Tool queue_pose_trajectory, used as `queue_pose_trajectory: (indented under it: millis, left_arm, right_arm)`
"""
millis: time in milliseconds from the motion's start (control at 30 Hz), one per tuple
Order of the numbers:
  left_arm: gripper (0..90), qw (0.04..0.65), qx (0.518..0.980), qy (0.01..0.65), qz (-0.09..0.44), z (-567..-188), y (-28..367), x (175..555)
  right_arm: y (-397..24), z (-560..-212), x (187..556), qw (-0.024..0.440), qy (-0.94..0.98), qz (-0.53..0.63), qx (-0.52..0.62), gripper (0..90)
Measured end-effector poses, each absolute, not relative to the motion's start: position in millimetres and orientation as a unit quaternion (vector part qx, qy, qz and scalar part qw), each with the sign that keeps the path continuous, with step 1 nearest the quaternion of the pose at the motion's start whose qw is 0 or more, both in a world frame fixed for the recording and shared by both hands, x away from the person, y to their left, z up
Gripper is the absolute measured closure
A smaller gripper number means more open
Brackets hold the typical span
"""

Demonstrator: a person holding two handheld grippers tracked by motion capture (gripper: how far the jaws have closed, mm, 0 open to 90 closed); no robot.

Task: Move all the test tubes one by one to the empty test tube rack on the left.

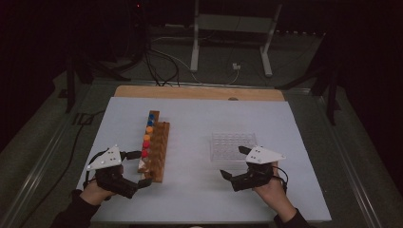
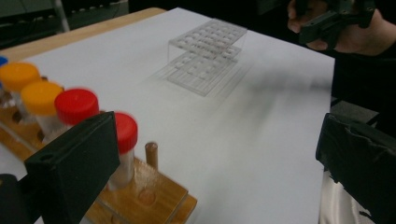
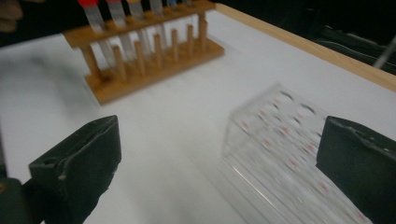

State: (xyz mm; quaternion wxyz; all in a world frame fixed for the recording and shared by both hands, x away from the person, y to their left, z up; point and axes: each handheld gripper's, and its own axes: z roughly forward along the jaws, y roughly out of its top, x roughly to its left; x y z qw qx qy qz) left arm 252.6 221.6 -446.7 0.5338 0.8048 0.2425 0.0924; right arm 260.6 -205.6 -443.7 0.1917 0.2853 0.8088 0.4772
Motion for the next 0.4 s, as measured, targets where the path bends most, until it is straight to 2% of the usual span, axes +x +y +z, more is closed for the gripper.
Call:
queue_pose_trajectory:
  millis: [400]
  left_arm:
    - [0.5, 0.531, 0.810, 0.234, 0.084, -461, 221, 250]
  right_arm:
    - [-229, -463, 258, 0.182, 0.811, 0.460, 0.312, 0.0]
